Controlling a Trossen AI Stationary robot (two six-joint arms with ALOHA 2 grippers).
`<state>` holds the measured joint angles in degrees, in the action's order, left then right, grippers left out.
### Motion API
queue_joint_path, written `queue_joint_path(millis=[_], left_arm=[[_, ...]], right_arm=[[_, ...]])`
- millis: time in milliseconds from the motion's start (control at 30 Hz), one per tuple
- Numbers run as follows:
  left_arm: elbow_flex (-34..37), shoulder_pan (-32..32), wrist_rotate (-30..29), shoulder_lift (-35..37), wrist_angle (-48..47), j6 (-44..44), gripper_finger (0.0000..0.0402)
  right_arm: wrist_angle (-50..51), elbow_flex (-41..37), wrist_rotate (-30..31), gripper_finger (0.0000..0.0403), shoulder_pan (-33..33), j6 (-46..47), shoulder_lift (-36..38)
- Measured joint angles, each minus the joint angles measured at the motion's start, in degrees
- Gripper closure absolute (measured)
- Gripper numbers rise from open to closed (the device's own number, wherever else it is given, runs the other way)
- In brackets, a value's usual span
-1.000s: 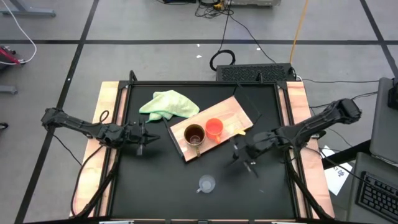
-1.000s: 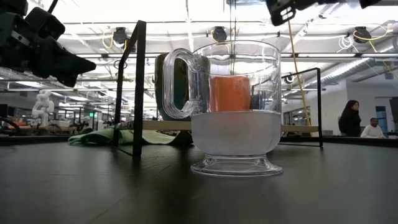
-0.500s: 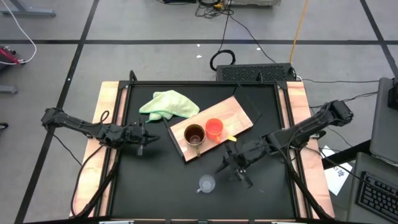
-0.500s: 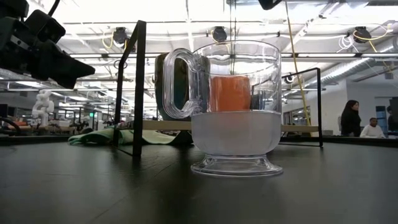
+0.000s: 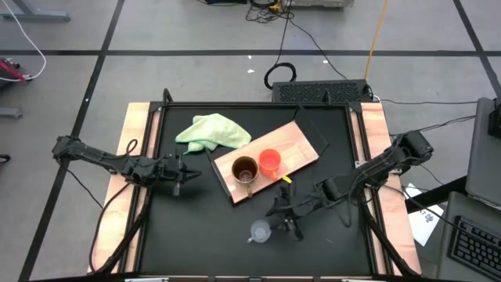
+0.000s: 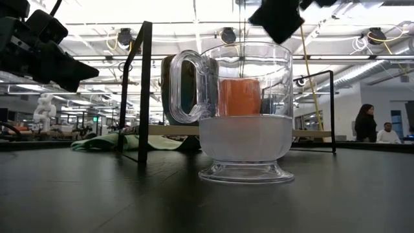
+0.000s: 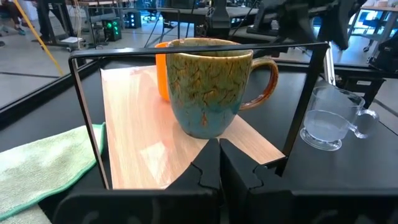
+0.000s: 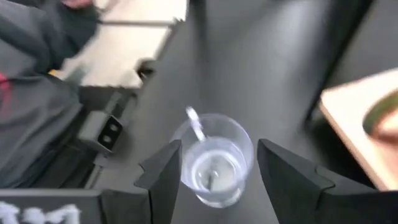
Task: Stack small to large cups/mugs on shelf
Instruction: Put the transparent mug on the shelf
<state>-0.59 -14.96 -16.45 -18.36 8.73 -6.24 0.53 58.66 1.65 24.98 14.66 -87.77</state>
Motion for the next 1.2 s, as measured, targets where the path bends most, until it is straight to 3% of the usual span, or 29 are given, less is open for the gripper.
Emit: queue_joint_path(millis=[433,667,933,1200], left_arm=[[-0.03,0.00,0.02,0.01,0.02,-0.27,0.0386],[-0.03,0.00,0.02,0.01,-0.22,-0.37,0.0399],[-0.03,0.00,0.04,0.01,-0.39,-0.11,0.0382],[-0.03,0.00,0.04,0.01,-0.43,0.48,0.0399]], right_arm=[[26.64,19.58,-0.17,0.0197,-1.23,-0.30,-10.60],[29.37,24.04,-2.17,0.0197,-3.28,1.04,-14.91],[29.49,24.21,-4.51,0.0197,-4.03,2.68,-15.60],[28.88,24.21,-4.90,0.0197,-4.01,3.64,-18.03]])
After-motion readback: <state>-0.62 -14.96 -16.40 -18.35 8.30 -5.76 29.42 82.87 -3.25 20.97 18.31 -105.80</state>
